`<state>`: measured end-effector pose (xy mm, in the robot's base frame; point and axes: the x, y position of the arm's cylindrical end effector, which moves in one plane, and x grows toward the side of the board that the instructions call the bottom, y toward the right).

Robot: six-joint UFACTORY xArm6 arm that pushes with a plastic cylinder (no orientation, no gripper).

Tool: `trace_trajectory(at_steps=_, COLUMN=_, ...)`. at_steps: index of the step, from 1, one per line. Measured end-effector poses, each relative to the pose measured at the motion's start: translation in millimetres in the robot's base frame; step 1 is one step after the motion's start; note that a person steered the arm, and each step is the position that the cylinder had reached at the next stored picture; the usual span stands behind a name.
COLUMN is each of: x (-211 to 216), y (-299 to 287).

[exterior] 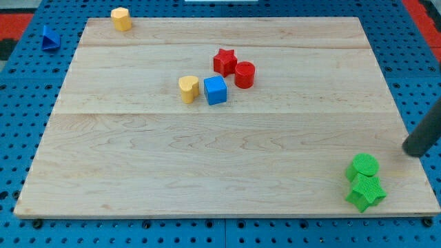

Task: Move the green circle bottom diagonally to the red circle

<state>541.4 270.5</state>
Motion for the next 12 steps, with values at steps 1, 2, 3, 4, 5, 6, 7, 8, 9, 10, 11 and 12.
trace_trajectory(at_steps=1, x=20.2, y=-37.1)
trace_trajectory(at_steps=2, x=9.2, y=-74.0)
trace_trajectory(at_steps=3, x=-14.1, y=-111.3)
trace_trajectory(at_steps=4, x=4.3, y=-116.2)
trace_trajectory(at_steps=5, x=14.3, y=-128.7)
trace_trajectory(at_steps=6, x=-7.8, y=-179.9)
trace_trajectory(at_steps=7, x=-57.9, y=-213.4)
trace_trajectory(at_steps=8, x=-42.9, y=-223.5)
trace_trajectory(at_steps=9, x=-25.9, y=-254.4)
trace_trajectory(at_steps=10, x=-55.0, y=-283.4)
trace_trajectory(at_steps=11, x=-89.9, y=-264.7)
trace_trajectory(at_steps=12, x=-89.9, y=-220.8)
